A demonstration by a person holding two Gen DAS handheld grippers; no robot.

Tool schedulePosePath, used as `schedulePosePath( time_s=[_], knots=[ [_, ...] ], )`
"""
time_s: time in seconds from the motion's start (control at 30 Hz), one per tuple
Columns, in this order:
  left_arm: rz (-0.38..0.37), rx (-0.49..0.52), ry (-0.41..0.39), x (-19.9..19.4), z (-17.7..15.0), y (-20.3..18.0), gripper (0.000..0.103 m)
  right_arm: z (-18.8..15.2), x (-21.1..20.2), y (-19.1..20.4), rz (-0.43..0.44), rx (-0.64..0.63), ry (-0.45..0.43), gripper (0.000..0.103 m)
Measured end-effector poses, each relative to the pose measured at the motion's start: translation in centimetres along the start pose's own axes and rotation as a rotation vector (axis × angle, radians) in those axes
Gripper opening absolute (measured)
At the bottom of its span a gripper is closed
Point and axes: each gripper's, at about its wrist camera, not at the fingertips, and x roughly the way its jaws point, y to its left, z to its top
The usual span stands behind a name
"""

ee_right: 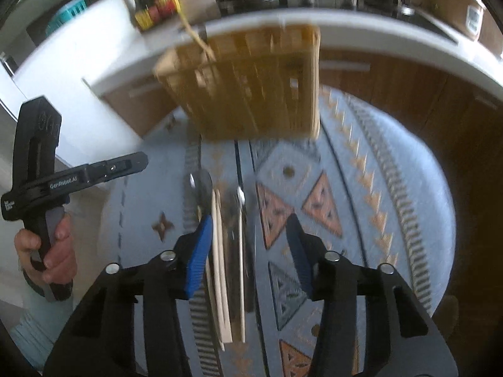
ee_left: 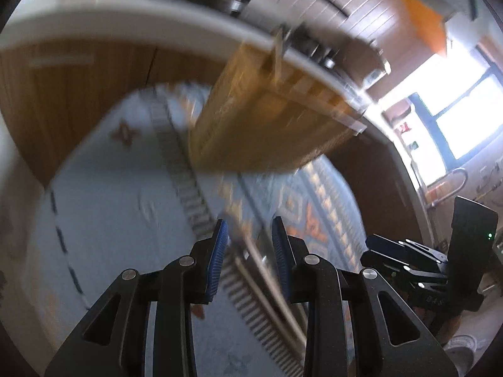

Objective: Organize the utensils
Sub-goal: 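Move both tools back down toward the remaining utensils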

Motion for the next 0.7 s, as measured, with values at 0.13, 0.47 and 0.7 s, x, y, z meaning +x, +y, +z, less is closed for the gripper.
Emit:
schedulePosePath(
  time_s=[0.13,0.47,0.7],
  knots=[
    [0.009,-0.014,0.049,2.5,-0.9,1.4,0.027,-0.8,3.2,-0.3,-0.006,-0.001,0.099,0.037],
    [0.02,-0.058,0.096,6.0,-0.7,3.4,0.027,-2.2,8.0,-0.4,0.005,-0.009,0.198,0.033],
    [0.021,-0.039,0.087,7.0,0.0,2.8,0.027,-1.2,9.8,0.8,-0.033,-0.062,0.191,0.029]
  ],
)
